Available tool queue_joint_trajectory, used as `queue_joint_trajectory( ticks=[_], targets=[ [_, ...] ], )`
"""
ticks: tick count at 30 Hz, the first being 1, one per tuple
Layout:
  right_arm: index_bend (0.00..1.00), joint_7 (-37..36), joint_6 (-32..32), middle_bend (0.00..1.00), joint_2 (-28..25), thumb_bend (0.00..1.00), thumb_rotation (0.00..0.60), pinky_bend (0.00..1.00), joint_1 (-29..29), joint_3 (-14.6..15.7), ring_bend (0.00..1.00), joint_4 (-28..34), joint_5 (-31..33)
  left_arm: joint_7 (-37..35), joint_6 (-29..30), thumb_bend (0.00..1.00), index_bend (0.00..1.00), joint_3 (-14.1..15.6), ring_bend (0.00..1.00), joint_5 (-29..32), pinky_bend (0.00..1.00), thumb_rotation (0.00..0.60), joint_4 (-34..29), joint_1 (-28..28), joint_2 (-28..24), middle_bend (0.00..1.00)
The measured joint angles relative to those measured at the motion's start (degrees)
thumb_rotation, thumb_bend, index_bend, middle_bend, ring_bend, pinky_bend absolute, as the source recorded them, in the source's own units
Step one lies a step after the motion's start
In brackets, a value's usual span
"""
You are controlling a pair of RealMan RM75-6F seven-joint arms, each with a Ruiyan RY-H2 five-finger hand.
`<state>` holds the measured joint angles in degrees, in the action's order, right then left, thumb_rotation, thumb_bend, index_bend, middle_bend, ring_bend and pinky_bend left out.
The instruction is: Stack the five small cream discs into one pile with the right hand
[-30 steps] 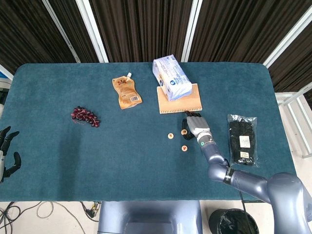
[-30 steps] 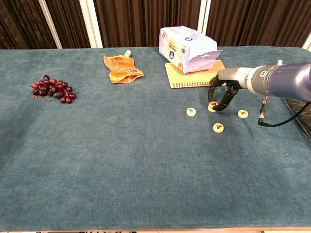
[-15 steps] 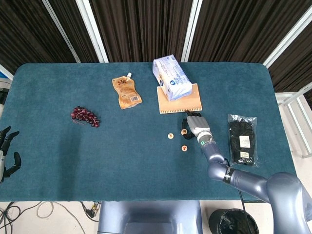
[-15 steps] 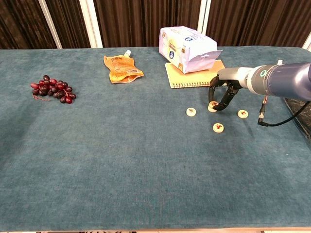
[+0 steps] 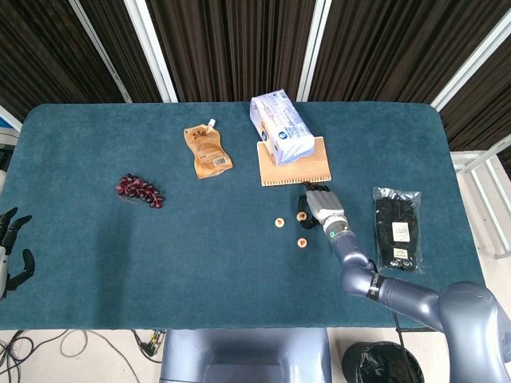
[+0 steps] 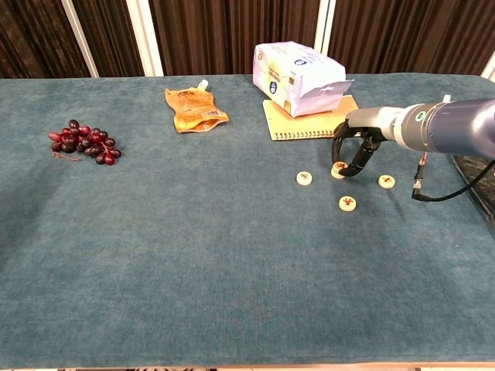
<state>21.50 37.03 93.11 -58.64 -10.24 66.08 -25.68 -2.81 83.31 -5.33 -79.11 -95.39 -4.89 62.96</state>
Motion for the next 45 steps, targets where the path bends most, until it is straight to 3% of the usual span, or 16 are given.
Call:
queue_joint_trajectory(
  ticks=[45],
  targets=[
    [0.45,-0.59,0.15,0.0,-0.14,0.41,0.6,0.0,-0.37,0.44,0.0,0.08,0.05,0.65,-0.15,0.62,0.15,-0.08,0.0,0.67,0.0,0.6,-0.44,0.07,-0.08,0.01]
  ],
)
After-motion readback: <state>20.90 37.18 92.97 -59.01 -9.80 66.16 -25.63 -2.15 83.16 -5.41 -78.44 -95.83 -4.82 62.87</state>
